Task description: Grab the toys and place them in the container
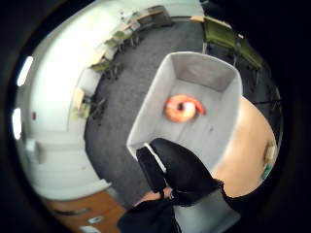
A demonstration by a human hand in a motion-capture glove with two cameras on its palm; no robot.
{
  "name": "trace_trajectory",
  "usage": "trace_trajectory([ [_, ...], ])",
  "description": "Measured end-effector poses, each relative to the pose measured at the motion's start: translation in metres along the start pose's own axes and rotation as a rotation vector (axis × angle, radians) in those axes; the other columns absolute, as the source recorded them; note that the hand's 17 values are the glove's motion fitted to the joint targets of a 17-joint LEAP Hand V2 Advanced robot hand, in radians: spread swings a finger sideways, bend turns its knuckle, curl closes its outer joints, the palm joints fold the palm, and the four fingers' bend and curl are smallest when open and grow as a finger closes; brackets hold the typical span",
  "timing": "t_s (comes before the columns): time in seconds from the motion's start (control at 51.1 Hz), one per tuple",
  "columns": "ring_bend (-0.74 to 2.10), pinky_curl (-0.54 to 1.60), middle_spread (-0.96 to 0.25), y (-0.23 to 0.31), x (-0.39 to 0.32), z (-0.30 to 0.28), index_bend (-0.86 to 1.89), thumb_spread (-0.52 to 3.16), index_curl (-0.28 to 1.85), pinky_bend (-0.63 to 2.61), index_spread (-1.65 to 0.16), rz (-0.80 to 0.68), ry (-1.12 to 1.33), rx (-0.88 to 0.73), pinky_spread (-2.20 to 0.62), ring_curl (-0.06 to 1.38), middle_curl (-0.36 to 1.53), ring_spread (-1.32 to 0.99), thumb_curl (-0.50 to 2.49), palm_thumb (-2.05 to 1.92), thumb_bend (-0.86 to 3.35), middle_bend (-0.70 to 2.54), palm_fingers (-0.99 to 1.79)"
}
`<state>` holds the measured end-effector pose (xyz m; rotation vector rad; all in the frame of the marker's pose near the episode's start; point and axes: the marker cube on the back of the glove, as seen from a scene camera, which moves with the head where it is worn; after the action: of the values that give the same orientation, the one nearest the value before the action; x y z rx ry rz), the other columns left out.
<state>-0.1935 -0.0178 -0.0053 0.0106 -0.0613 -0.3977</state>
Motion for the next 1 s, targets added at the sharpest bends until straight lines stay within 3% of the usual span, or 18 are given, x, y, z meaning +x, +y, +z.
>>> trace_trajectory([
  [0.059, 0.74, 0.4, -0.12, 0.016, 0.021, 0.0, 0.01, 1.08, 0.91, 1.04, -0.39, -0.122, -0.029, -0.013, -0.1, 0.33, 0.53, -0.18, 0.56, -0.1, -0.09, 0.44, -0.18],
  [0.137, 0.72, 0.38, -0.12, 0.026, 0.071, 0.003, 0.03, 1.09, 0.81, 1.01, -0.36, -0.025, 0.049, 0.004, -0.09, 0.33, 0.52, -0.19, 0.5, -0.1, -0.08, 0.44, -0.16],
  [0.196, 0.69, 0.38, -0.11, 0.042, 0.099, 0.0, 0.06, 1.09, 0.76, 0.98, -0.34, -0.12, 0.007, 0.006, -0.09, 0.32, 0.51, -0.2, 0.47, -0.09, -0.08, 0.43, -0.15],
  [0.215, 0.68, 0.37, -0.11, 0.045, 0.11, -0.001, 0.07, 1.09, 0.74, 0.97, -0.33, -0.107, 0.006, 0.006, -0.09, 0.32, 0.51, -0.2, 0.45, -0.09, -0.08, 0.43, -0.15],
  [0.293, 0.66, 0.36, -0.11, 0.047, 0.159, 0.0, 0.1, 1.09, 0.69, 0.93, -0.32, 0.168, 0.066, 0.007, -0.09, 0.31, 0.5, -0.22, 0.41, -0.08, -0.07, 0.41, -0.12],
  [0.352, 0.64, 0.35, -0.12, 0.057, 0.193, -0.002, 0.12, 1.09, 0.66, 0.9, -0.31, 0.227, 0.069, 0.005, -0.09, 0.3, 0.49, -0.23, 0.39, -0.09, -0.07, 0.4, -0.1],
  [0.665, 0.53, 0.32, -0.14, 0.109, 0.36, -0.003, 0.16, 1.09, 0.55, 0.82, -0.31, 0.387, 0.088, 0.002, -0.1, 0.28, 0.46, -0.29, 0.29, -0.08, -0.07, 0.34, -0.04],
  [0.997, 0.42, 0.32, -0.17, 0.126, 0.448, 0.08, 0.17, 1.07, 0.49, 0.78, -0.32, 0.444, -0.028, -0.078, -0.1, 0.26, 0.44, -0.32, 0.24, -0.08, -0.07, 0.31, -0.05],
])
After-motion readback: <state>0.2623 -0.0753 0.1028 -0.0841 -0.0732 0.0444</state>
